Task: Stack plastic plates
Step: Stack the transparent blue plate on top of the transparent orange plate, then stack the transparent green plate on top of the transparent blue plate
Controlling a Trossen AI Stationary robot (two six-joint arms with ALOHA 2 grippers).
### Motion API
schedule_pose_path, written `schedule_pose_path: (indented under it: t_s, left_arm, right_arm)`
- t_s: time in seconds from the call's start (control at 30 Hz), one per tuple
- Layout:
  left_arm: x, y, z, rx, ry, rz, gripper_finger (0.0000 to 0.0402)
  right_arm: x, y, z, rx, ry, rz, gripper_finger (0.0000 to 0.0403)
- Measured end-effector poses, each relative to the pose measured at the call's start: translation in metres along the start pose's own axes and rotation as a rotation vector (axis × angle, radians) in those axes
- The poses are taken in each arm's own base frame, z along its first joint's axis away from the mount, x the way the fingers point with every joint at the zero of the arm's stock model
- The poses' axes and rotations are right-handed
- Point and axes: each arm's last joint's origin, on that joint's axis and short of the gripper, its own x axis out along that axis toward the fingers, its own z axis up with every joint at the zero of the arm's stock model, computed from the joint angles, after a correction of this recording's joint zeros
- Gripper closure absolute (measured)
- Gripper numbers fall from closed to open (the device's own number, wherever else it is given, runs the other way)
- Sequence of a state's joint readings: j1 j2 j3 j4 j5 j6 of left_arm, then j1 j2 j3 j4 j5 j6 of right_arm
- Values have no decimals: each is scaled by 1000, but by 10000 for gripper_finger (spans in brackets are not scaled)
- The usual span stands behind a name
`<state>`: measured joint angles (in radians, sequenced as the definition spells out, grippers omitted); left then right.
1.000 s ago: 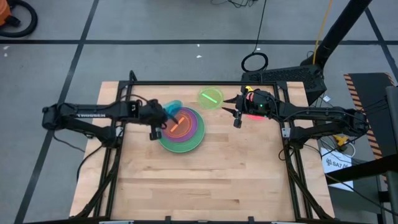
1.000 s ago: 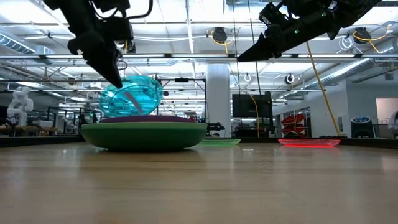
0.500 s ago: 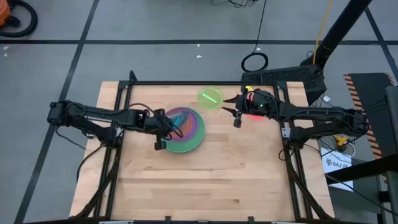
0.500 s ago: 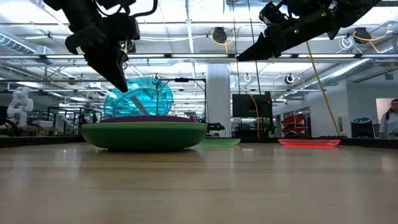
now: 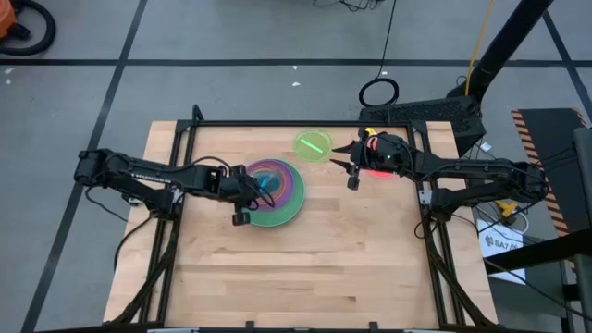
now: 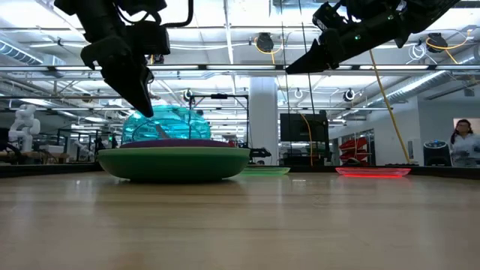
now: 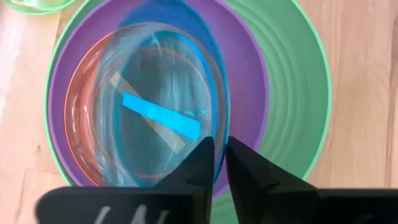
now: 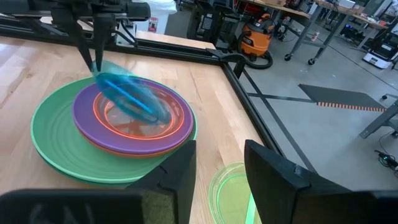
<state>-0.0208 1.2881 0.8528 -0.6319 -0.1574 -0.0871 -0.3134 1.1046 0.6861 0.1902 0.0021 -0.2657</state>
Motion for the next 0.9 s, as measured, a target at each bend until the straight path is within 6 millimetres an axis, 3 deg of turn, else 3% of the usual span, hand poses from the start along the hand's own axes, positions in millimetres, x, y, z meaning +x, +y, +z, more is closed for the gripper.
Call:
schedule_pose_path:
  t_s: [0.33, 0.67, 0.9]
  left_arm:
    - [0, 1, 0, 55, -1, 16, 266]
    - [-7, 2, 2, 277, -48, -15, 261]
    - [-22, 16, -3, 342, -190, -19, 261]
  right_arm:
    - [0, 0, 0, 26, 0, 0, 275]
    - [3, 2, -2, 169, 14, 7, 275]
    - [21, 11, 1, 213, 61, -15, 275]
